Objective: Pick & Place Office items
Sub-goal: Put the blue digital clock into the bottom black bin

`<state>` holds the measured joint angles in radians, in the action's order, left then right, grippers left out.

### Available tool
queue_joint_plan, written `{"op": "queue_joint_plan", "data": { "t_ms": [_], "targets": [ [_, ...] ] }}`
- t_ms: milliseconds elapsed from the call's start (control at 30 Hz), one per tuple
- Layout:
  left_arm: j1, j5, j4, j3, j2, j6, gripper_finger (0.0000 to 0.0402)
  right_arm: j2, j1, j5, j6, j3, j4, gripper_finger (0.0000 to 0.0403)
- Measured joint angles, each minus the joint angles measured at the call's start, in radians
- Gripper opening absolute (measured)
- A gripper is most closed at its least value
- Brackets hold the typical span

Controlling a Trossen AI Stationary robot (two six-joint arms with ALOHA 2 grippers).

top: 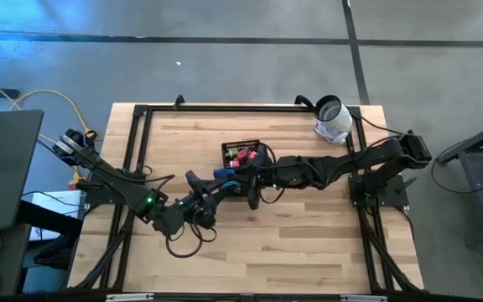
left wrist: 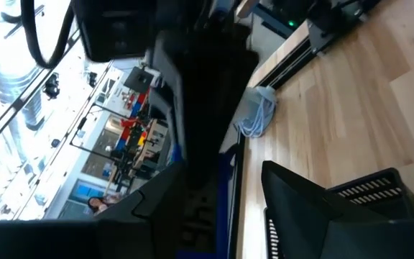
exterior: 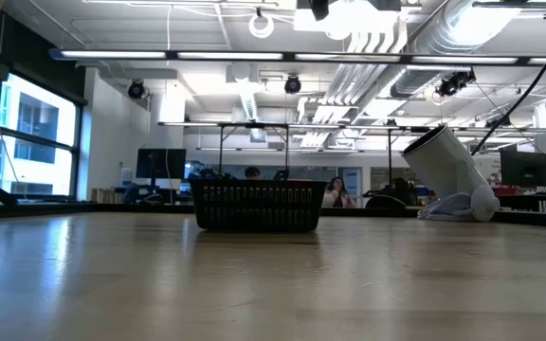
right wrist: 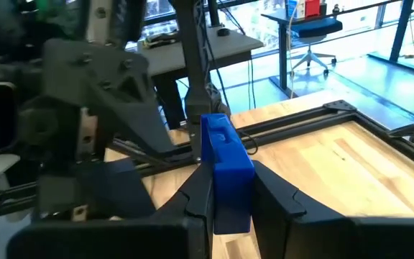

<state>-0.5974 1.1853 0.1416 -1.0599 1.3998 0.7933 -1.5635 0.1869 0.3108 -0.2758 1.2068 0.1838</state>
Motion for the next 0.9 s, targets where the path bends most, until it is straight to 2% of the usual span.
{"op": "queue_joint_plan", "data": {
  "t_ms": [167,400,567,733,900],
  "targets": [
    [-0.005,0.013,-0.002,0.000,0.000,0.003,0.0175,0.000,0.002,0.002,0.010,0.000,-0.008,0.0051],
    [-0.044,0.115,0.013,0.000,0.001,0.016,0.0176,0.000,0.000,0.026,0.021,0.000,-0.031,0.0051],
    [-0.116,0.250,0.024,0.000,0.001,0.027,0.0176,0.000,0.000,0.039,0.038,0.000,-0.072,0.0051],
    [-0.205,0.373,0.024,0.000,0.001,-0.033,0.0176,0.000,0.000,0.039,0.038,0.000,-0.084,0.0051],
    [-0.303,0.384,0.024,0.000,-0.002,-0.148,0.0176,0.020,0.000,0.044,0.038,0.001,-0.125,0.0051]
  ]
}}
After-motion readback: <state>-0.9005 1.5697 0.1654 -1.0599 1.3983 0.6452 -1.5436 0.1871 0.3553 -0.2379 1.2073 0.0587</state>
